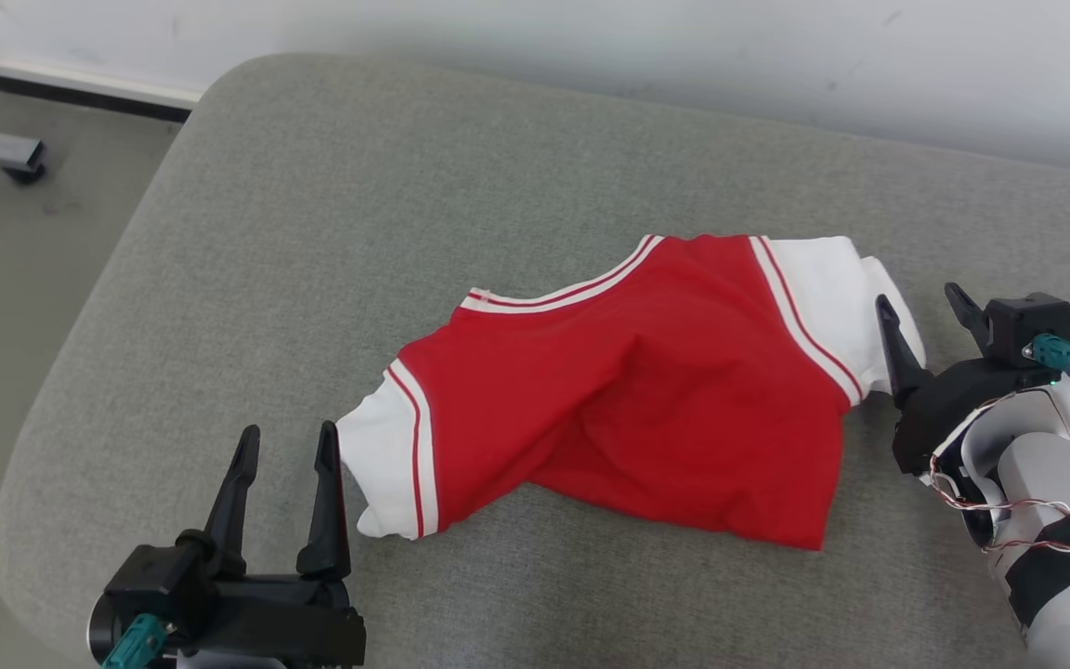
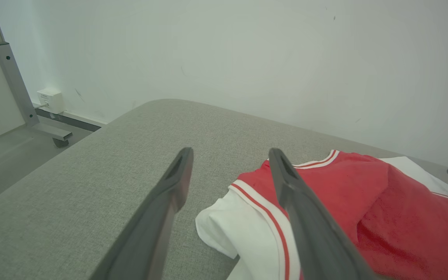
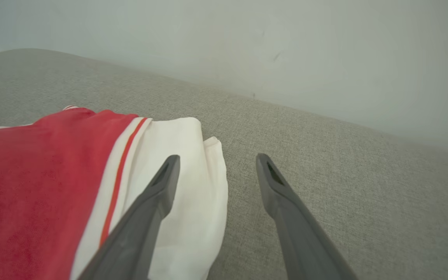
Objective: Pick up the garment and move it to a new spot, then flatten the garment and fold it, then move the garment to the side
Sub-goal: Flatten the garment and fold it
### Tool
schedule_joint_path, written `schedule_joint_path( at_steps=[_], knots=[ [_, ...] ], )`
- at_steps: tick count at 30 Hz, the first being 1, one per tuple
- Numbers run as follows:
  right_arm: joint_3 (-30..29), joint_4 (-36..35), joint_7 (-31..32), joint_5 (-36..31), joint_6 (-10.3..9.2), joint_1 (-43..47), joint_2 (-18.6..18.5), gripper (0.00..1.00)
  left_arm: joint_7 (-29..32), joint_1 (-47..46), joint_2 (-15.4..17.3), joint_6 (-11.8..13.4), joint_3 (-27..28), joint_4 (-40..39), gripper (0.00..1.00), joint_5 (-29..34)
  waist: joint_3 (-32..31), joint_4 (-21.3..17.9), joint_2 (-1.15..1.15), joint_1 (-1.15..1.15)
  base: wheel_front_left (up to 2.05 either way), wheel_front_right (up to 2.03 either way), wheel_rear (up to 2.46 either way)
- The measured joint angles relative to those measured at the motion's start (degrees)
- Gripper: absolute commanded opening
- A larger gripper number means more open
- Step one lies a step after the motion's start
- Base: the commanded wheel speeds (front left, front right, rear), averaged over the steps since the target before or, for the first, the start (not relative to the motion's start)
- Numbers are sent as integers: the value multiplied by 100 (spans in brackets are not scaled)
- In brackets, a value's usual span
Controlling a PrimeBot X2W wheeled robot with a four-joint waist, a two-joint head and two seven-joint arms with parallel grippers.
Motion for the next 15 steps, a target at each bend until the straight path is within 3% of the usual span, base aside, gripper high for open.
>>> schedule_joint_path(
  at_steps=[7,8,9,15],
  knots=[
    [174,887,-85,189,0,-256,-1,100,0,-19,-2,51,-129,24,100,-66,177,203,0,0,0,0,0],
    [214,959,-85,226,0,-269,11,24,0,-21,-2,51,-132,29,100,-75,192,216,0,0,0,0,0],
    [260,1025,-75,280,0,-283,24,0,0,-25,-1,53,-131,36,100,-77,206,223,0,0,0,0,0],
    [483,1189,-178,600,1,-448,5,0,0,-41,-1,55,-85,67,100,-76,209,160,0,0,0,0,0]
  ],
)
